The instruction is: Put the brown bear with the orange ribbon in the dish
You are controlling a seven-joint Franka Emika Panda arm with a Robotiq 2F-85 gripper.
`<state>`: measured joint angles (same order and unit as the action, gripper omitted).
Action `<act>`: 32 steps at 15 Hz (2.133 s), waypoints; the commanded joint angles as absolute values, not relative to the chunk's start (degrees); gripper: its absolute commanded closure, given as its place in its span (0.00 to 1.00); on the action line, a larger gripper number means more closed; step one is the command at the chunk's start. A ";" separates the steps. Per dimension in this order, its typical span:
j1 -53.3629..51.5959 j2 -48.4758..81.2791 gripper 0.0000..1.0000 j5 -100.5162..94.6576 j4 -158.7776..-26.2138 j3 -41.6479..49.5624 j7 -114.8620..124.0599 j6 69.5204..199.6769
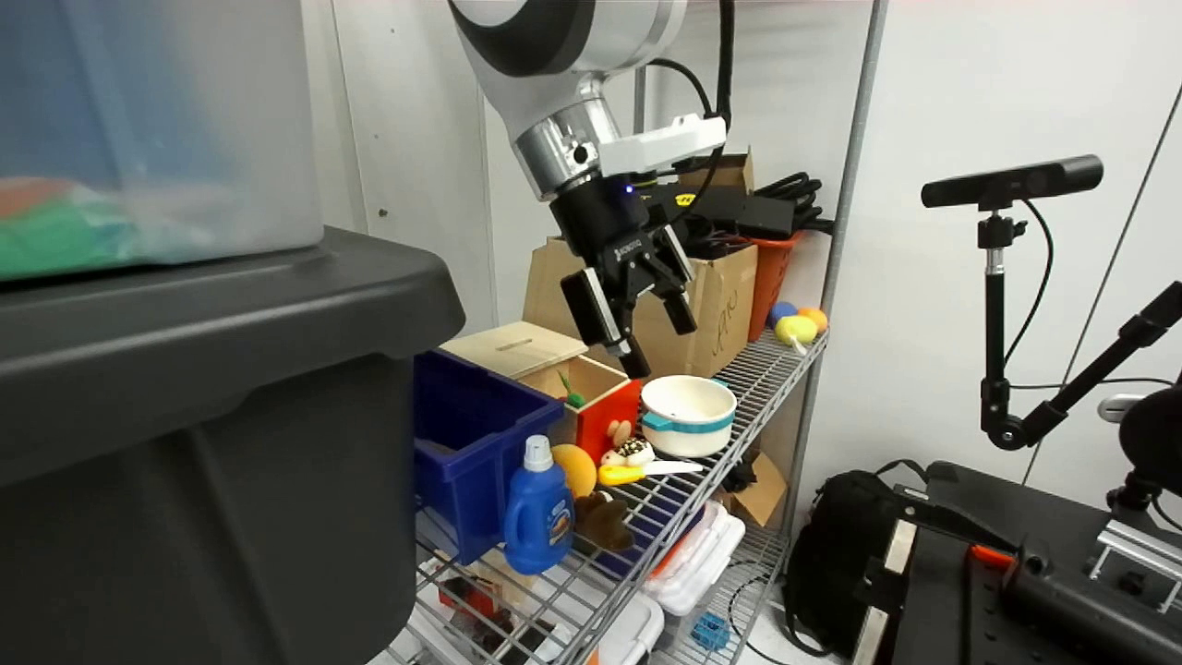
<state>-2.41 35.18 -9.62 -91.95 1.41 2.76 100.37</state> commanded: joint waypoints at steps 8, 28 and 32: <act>2.42 22.72 0.00 -5.95 -112.92 3.02 4.58 109.22; 3.26 13.60 0.00 -7.64 -123.13 3.73 2.25 115.92; 2.70 12.52 0.00 -7.67 -123.47 3.55 2.26 116.40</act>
<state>2.84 13.56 -7.34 -123.43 3.61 3.14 116.97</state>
